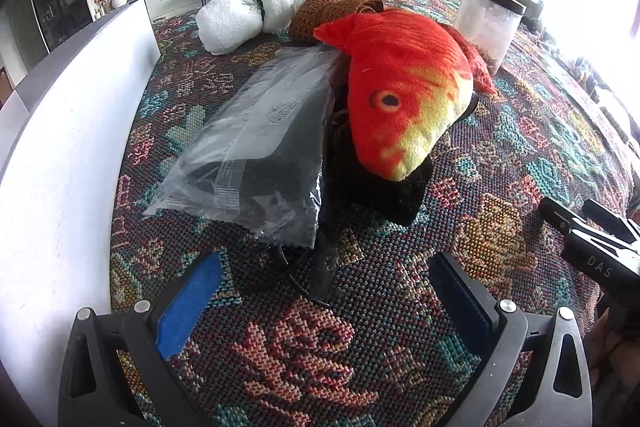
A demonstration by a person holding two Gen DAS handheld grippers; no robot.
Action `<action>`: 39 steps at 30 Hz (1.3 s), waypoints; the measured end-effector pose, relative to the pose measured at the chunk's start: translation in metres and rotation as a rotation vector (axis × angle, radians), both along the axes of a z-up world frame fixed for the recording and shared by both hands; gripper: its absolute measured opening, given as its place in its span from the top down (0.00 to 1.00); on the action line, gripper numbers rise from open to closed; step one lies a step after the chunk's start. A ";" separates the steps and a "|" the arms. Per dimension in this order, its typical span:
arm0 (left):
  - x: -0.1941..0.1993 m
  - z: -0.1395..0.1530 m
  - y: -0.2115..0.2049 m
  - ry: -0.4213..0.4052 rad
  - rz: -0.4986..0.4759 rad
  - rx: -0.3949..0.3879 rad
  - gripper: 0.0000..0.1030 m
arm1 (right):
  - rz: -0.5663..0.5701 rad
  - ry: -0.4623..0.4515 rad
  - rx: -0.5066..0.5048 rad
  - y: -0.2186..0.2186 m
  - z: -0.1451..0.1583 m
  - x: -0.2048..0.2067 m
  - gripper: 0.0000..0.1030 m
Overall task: Organize soft objects
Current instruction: 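Grasp the clear bag with grey packet with the left gripper while the right grasps the red fish plush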
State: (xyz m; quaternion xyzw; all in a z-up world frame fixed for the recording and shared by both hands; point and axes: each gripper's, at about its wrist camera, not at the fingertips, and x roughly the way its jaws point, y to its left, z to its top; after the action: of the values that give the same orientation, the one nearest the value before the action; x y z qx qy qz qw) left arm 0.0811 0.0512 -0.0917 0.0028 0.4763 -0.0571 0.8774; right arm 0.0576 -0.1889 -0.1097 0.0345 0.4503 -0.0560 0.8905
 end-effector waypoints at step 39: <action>0.119 0.036 0.042 0.111 -0.006 0.030 0.00 | 0.000 -0.001 0.001 0.000 0.000 0.000 0.12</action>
State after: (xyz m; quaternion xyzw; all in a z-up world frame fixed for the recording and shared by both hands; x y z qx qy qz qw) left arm 0.1998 0.0934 -0.0561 0.0145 0.5249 -0.0527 0.8494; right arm 0.0579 -0.1890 -0.1098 0.0349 0.4500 -0.0556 0.8906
